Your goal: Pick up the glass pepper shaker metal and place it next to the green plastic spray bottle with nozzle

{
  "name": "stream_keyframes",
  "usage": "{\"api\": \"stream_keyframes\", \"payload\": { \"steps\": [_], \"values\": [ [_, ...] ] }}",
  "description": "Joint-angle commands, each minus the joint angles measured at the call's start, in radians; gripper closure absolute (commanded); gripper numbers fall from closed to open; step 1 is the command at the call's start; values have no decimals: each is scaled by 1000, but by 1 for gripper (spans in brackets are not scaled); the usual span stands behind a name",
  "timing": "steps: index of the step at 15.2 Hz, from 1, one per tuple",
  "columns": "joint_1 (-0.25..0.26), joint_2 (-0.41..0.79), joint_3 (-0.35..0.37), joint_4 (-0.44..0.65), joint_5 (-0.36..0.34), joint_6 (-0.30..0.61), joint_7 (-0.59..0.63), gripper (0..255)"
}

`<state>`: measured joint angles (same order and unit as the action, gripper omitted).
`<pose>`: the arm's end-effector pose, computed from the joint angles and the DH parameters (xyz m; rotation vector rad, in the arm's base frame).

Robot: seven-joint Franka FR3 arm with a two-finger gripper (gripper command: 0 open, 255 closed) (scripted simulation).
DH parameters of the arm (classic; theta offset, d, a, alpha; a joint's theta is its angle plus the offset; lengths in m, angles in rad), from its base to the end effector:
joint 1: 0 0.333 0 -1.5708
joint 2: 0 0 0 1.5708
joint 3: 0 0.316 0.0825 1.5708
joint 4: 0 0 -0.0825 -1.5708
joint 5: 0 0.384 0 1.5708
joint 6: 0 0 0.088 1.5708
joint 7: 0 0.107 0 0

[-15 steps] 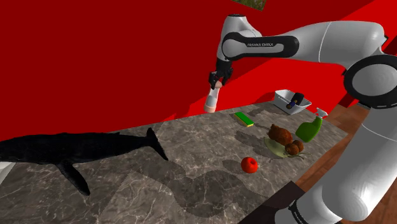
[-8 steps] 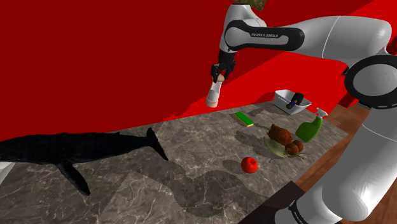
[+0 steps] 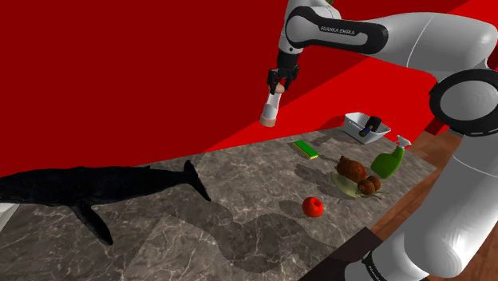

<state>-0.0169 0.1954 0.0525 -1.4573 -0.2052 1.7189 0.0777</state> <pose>0.6271 0.0003 0.5787 2.9496 -0.0293 0.1141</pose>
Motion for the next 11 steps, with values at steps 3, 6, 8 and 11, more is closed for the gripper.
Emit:
{"api": "stream_keyframes", "payload": {
  "steps": [3,6,8,11],
  "values": [
    [2,10,1,66,1,-56,-9,255],
    [4,23,1,125,0,-101,-16,255],
    [6,33,1,167,0,-132,-21,255],
    [8,52,1,236,-2,-181,-29,255]
  ]
}}
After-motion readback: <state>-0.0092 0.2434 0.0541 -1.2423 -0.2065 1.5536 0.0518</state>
